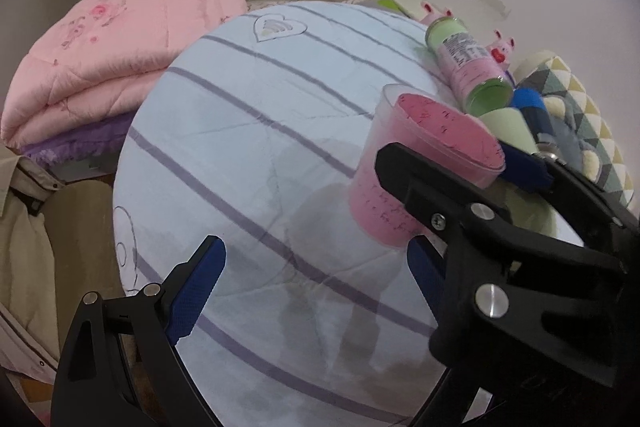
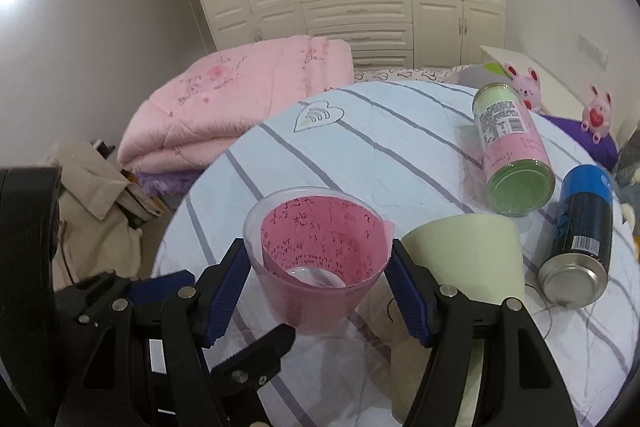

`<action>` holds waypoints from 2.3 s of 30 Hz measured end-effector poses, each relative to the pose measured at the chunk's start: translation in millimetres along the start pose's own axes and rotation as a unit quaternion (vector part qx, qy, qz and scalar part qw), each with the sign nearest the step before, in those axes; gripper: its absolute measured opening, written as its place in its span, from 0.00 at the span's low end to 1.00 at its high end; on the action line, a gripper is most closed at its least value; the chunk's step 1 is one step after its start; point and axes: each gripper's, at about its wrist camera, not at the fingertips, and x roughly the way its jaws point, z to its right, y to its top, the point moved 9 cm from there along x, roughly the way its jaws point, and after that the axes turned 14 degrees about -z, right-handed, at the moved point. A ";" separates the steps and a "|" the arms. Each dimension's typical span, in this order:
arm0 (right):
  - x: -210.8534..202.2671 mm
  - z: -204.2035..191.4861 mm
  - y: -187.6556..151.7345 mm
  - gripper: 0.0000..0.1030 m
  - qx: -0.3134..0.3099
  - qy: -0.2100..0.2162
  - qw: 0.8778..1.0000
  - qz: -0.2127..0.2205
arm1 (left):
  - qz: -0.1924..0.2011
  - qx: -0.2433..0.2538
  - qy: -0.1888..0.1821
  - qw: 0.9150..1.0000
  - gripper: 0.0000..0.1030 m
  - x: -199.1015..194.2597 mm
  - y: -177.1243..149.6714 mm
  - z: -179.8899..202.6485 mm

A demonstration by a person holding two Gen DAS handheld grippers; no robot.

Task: Flip cup upright

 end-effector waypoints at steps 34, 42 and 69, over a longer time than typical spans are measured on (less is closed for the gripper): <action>-86.3 11.1 -35.4 0.79 -0.021 -0.002 0.999 0.048 | 0.083 0.026 0.028 0.996 0.96 -65.3 -33.1 31.2; -127.5 48.2 -52.4 0.80 0.009 0.007 0.997 0.078 | 0.113 0.029 0.048 0.992 0.96 -86.2 -41.3 57.1; -125.8 124.7 -96.1 0.80 0.012 -0.019 0.991 0.134 | 0.185 0.014 0.123 0.975 0.99 -111.5 -42.3 111.6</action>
